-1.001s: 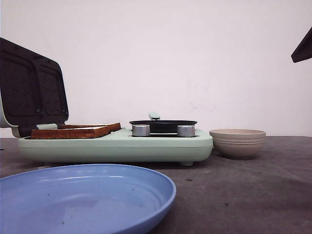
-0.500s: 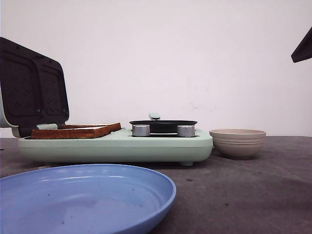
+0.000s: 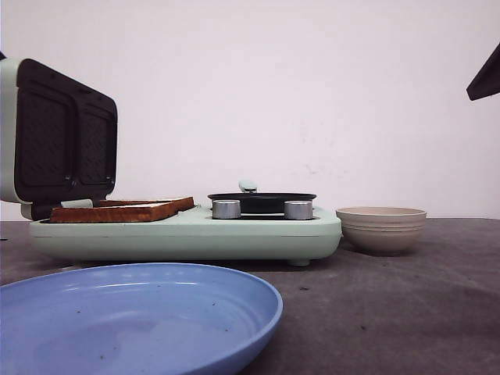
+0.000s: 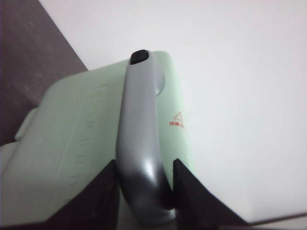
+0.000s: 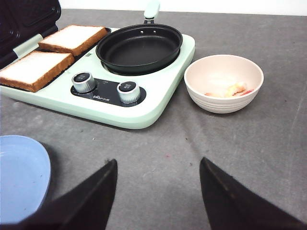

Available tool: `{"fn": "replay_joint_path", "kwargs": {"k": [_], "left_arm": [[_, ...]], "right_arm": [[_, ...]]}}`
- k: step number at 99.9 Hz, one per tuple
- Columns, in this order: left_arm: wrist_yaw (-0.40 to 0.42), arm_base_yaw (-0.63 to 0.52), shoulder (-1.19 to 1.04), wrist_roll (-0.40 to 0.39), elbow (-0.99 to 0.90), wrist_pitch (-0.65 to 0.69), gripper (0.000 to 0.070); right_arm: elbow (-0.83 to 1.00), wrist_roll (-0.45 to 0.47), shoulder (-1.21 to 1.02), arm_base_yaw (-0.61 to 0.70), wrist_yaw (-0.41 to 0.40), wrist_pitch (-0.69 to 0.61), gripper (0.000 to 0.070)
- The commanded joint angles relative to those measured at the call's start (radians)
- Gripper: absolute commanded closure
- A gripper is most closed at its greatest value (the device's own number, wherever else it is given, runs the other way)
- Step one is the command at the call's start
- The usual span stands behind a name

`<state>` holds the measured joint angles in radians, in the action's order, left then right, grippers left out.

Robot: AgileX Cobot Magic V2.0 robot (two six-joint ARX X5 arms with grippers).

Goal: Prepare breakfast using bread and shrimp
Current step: 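Swing the press lid down over the bread with the left gripper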

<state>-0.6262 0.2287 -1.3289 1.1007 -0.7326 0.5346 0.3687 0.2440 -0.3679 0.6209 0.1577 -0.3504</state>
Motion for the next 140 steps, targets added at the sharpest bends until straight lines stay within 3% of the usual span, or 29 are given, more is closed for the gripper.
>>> {"fn": "replay_joint_path", "kwargs": {"k": [1,48,120,140], "left_arm": [[0.016,-0.015,-0.028,-0.115,0.001,-0.054,0.0696],[0.095,-0.166,-0.028,-0.296,0.001,-0.205,0.0696],[0.355,-0.409,-0.032,-0.568,0.001,-0.386,0.0696],[0.392,-0.441,-0.034,-0.603,0.001,-0.408,0.0696]], "right_arm": [[0.003,0.014,-0.002,0.006,0.000,0.013,0.0372],[0.003,0.014,-0.002,0.006,0.000,0.013,0.0372],[0.003,0.014,-0.002,0.006,0.000,0.011,0.0372],[0.003,0.014,-0.003,0.007,0.001,0.006,0.0372]]}}
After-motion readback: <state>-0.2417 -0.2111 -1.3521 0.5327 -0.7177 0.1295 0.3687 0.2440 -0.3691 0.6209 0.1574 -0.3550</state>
